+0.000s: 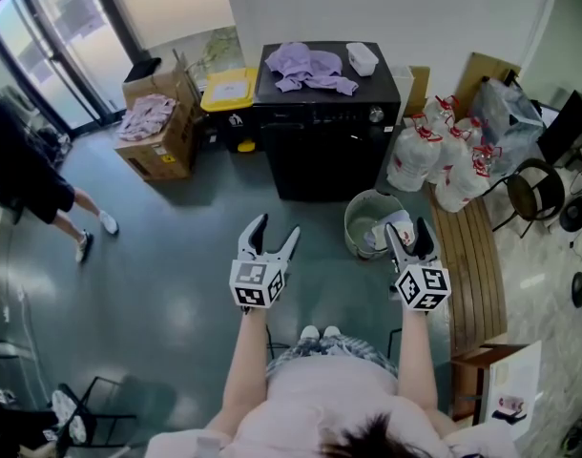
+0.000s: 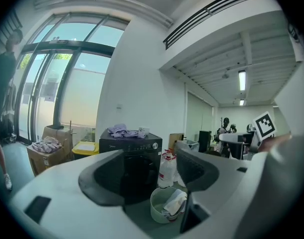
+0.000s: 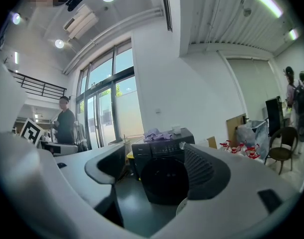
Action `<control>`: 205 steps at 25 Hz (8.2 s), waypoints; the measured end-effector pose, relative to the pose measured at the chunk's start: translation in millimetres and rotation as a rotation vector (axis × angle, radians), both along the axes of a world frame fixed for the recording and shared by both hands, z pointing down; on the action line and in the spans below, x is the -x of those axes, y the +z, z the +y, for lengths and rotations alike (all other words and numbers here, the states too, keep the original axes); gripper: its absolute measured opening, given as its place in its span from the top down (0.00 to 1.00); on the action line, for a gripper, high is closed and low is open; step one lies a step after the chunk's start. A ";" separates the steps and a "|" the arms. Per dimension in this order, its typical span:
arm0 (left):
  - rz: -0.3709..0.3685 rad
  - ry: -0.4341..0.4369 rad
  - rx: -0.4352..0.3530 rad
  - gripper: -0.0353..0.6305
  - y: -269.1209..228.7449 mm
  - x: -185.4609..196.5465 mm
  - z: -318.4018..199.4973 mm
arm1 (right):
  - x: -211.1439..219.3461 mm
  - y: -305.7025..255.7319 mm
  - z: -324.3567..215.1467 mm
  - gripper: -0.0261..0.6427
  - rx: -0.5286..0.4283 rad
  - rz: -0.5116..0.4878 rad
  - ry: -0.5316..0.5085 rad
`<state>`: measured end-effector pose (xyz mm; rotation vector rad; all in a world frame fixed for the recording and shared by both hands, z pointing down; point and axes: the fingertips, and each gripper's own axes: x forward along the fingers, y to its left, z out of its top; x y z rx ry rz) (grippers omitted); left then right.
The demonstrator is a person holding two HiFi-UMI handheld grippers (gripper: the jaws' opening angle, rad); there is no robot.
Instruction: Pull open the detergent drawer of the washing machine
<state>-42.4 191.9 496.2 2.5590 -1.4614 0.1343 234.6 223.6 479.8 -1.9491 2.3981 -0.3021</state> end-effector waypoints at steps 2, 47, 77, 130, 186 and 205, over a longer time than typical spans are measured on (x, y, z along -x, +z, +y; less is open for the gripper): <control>0.007 -0.008 -0.006 0.44 -0.4 3.2 -0.7 | 2.8 -0.5 -1.6 0.36 -0.007 -0.011 0.002; -0.061 -0.031 -0.008 0.41 25.9 14.0 -234.9 | 28.2 26.3 -246.3 0.30 -0.010 -0.035 -0.042; -0.114 -0.140 -0.015 0.41 15.4 42.9 -507.8 | 94.8 17.1 -546.6 0.30 0.016 -0.001 -0.257; -1.093 0.721 0.365 0.41 170.9 36.4 -526.5 | 276.2 174.9 -542.2 0.50 0.410 0.995 -1.142; -1.374 0.682 0.131 0.84 171.2 45.7 -533.9 | 276.2 171.7 -552.6 0.88 0.370 1.101 -0.975; -1.321 0.736 0.130 0.85 172.0 48.0 -462.0 | 279.7 172.9 -481.4 0.89 0.430 0.983 -1.065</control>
